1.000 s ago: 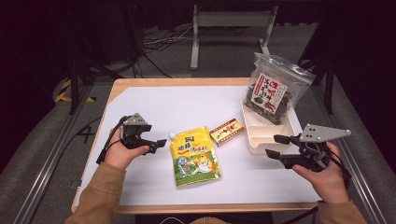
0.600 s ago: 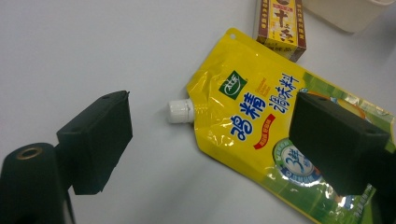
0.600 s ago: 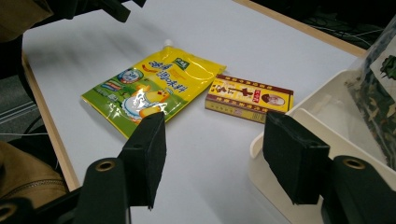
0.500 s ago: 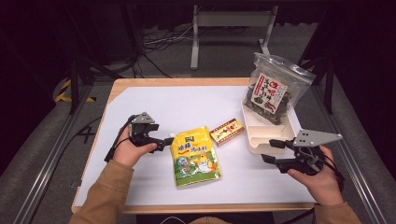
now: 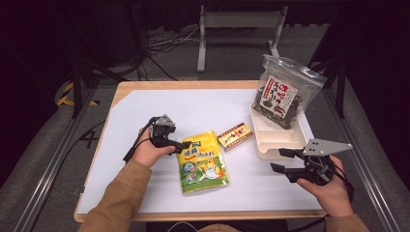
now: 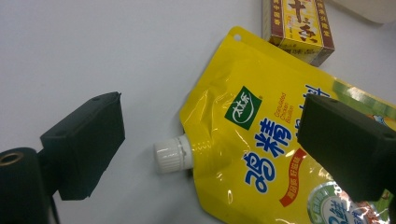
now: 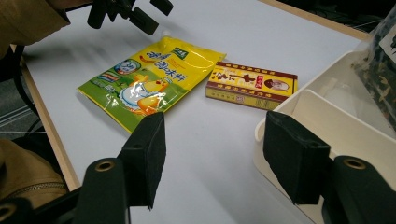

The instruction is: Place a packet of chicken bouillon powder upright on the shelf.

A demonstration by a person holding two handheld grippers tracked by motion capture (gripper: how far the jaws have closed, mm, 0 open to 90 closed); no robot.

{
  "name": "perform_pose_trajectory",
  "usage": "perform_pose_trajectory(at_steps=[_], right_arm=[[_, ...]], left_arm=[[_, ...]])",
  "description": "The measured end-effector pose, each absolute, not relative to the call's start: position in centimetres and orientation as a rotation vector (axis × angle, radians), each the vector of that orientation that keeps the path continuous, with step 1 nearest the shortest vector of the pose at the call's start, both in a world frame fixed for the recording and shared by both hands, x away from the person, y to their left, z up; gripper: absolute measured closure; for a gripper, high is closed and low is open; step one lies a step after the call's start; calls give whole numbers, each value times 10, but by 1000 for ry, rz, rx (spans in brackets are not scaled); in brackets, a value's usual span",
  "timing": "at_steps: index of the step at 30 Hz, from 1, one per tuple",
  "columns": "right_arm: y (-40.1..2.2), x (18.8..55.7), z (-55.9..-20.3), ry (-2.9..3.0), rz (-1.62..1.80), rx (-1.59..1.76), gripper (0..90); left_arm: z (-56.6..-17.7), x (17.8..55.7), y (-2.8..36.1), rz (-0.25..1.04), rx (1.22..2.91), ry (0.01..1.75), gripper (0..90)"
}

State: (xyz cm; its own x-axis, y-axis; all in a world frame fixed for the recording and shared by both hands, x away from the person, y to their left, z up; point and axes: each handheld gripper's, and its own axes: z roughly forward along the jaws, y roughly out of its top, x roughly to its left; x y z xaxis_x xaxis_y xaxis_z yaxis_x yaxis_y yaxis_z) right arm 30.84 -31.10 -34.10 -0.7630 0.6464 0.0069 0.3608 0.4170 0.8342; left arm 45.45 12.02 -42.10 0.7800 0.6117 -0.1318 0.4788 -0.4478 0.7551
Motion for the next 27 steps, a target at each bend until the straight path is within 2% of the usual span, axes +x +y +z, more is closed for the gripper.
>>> perform_pose_trajectory(at_steps=[6,11,24,27], right_arm=[[-310,309,-345,2361,1265,879,393],[-307,311,-349,2373,1254,882,392],[-305,311,-354,2385,1246,886,389],[-305,311,-355,2388,1243,887,389]], left_arm=[[-428,460,109,184,2150,796,82],[-436,464,103,167,2155,764,147],[-448,472,97,141,2175,755,180],[-449,472,95,106,2186,736,217]])
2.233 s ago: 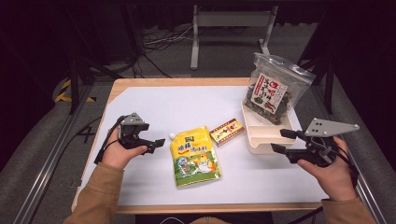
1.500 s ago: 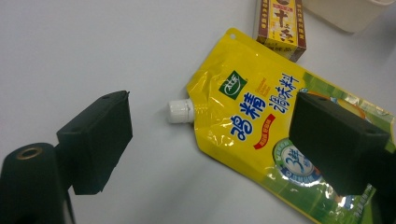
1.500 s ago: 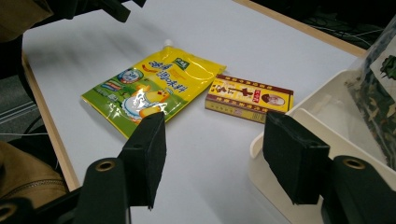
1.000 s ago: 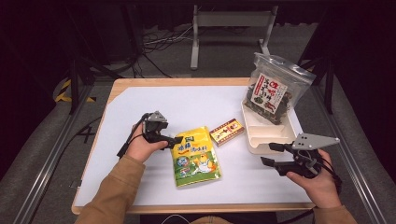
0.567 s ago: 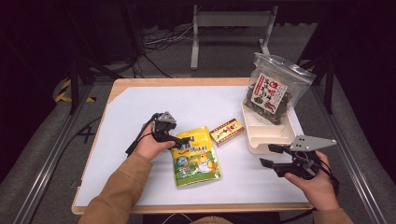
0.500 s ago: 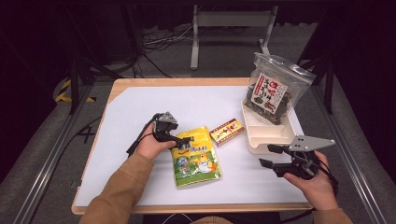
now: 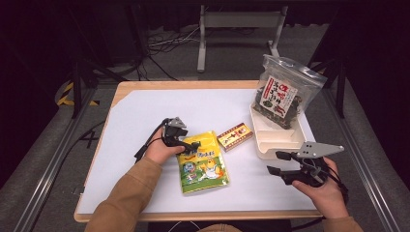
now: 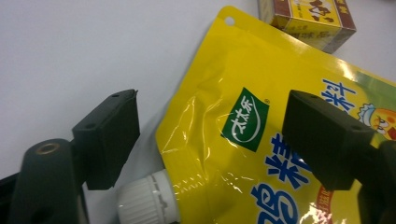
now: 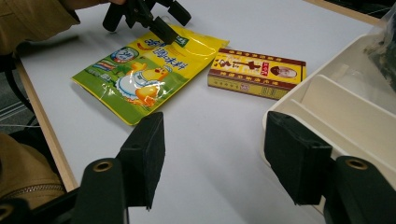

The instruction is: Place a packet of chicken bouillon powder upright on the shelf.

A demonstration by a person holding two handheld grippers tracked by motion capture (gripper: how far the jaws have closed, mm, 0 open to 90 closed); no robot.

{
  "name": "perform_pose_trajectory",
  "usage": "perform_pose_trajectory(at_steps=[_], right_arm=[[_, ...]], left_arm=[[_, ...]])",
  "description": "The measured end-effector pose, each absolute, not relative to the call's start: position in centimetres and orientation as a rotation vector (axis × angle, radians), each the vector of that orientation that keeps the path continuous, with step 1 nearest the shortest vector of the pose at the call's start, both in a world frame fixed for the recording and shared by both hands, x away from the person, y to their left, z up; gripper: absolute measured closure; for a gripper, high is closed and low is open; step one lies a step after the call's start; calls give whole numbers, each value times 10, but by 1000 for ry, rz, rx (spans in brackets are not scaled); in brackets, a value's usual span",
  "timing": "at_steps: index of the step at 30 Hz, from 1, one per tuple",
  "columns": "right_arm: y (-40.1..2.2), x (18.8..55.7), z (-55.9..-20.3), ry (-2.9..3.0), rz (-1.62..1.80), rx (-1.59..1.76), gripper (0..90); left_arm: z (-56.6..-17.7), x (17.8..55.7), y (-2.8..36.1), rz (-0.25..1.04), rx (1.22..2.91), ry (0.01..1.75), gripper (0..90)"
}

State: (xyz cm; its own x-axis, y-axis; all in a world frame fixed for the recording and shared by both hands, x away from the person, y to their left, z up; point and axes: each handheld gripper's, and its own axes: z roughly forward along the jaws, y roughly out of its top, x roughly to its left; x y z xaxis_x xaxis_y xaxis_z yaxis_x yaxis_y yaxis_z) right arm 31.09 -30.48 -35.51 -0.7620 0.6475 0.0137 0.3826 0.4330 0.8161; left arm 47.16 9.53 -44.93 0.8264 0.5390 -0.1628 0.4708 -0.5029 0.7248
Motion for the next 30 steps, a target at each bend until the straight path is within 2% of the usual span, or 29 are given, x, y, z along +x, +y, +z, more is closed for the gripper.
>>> perform_pose_trajectory(at_steps=[2,10,16,19,21,22,30], right_arm=[[-305,311,-356,2389,1242,887,389],[-303,311,-357,2395,1246,893,388],[-301,311,-358,2401,1241,890,388],[-301,311,-359,2402,1240,890,388],[-300,312,-359,2405,1239,888,388],[-299,311,-359,2406,1240,885,388],[-298,312,-360,2412,1237,881,392]], left_arm=[[-451,471,93,81,2198,738,228],[-450,465,86,175,2256,722,261],[-450,467,91,199,2238,754,442],[-450,466,90,210,2233,762,467],[-450,466,92,215,2226,759,500],[-450,466,93,215,2224,764,549],[-448,463,92,270,2250,731,663]])
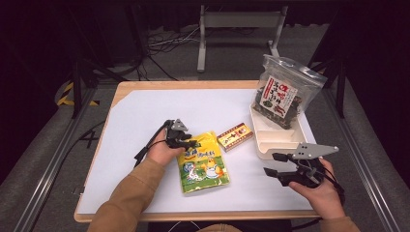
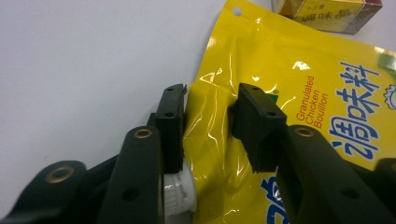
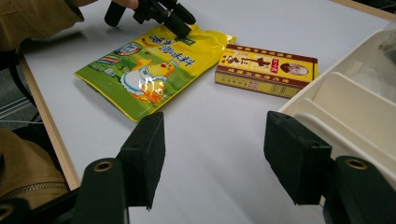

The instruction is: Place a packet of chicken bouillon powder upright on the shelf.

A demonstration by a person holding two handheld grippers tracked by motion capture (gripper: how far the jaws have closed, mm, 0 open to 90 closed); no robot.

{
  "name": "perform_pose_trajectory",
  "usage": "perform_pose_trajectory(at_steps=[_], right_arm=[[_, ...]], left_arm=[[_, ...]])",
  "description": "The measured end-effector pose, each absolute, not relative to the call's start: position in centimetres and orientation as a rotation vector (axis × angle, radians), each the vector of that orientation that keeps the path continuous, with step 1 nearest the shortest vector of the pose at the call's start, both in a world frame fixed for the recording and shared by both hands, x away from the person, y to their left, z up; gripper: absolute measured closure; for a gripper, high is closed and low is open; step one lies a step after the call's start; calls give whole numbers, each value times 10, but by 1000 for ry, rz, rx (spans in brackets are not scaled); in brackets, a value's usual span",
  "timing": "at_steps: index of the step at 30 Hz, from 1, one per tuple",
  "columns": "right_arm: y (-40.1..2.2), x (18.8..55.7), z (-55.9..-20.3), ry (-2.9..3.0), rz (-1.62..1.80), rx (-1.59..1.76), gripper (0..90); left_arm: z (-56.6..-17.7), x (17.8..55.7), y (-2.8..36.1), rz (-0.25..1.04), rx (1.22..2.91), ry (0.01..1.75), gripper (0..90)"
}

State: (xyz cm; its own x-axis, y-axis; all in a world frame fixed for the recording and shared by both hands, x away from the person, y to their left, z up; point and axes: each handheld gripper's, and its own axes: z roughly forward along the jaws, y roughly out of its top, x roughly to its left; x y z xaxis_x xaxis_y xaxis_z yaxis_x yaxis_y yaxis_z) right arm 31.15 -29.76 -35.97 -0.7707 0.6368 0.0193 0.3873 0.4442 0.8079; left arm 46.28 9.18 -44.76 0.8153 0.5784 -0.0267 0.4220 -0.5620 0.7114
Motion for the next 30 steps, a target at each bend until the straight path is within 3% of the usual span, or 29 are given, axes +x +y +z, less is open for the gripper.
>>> perform_pose_trajectory(at_steps=[11,23,30], right_arm=[[-296,312,-361,2414,1237,877,401],[-297,313,-361,2414,1239,878,405],[-297,312,-359,2409,1244,876,407]], left_arm=[[-440,455,84,360,2323,682,804],[-435,457,91,309,2294,671,822],[-405,448,101,302,2232,607,823]])
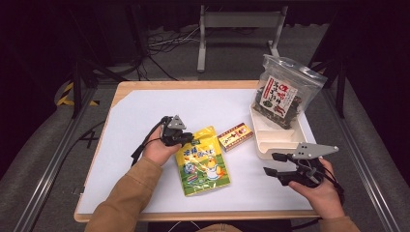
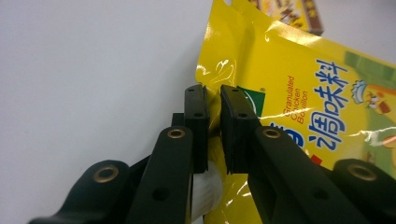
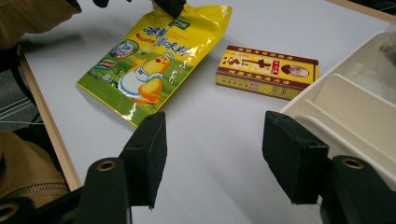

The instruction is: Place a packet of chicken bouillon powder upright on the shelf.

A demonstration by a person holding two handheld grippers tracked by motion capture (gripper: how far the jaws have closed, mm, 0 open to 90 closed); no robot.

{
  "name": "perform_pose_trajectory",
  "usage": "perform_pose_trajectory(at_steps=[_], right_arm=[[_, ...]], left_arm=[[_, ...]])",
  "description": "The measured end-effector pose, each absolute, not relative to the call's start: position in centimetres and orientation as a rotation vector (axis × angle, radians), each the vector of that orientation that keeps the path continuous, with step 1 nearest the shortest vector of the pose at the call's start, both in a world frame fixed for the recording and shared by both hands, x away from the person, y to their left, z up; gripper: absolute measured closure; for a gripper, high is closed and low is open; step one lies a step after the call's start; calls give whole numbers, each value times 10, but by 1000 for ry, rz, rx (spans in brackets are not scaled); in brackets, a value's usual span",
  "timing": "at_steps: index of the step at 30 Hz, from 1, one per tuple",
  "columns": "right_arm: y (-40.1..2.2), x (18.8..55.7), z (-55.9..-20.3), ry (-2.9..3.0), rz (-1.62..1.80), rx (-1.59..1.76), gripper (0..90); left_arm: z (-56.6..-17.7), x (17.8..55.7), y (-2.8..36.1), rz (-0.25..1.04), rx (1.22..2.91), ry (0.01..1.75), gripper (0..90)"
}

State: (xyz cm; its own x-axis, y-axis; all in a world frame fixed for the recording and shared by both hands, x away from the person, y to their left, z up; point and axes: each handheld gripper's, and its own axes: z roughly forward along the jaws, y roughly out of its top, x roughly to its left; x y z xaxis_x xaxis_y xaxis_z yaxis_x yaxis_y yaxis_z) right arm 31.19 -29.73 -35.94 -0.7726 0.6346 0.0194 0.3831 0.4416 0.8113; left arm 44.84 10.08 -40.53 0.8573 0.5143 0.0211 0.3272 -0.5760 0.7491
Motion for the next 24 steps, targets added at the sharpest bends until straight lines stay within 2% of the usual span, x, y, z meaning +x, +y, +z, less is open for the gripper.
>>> perform_pose_trajectory(at_steps=[8,13,24], right_arm=[[-295,311,-357,2416,1243,870,421],[-294,311,-356,2417,1242,865,422],[-291,311,-353,2419,1246,850,424]], left_arm=[[-374,430,103,331,2214,530,824],[-357,421,107,291,2201,515,823],[-329,398,109,293,2214,444,826]])
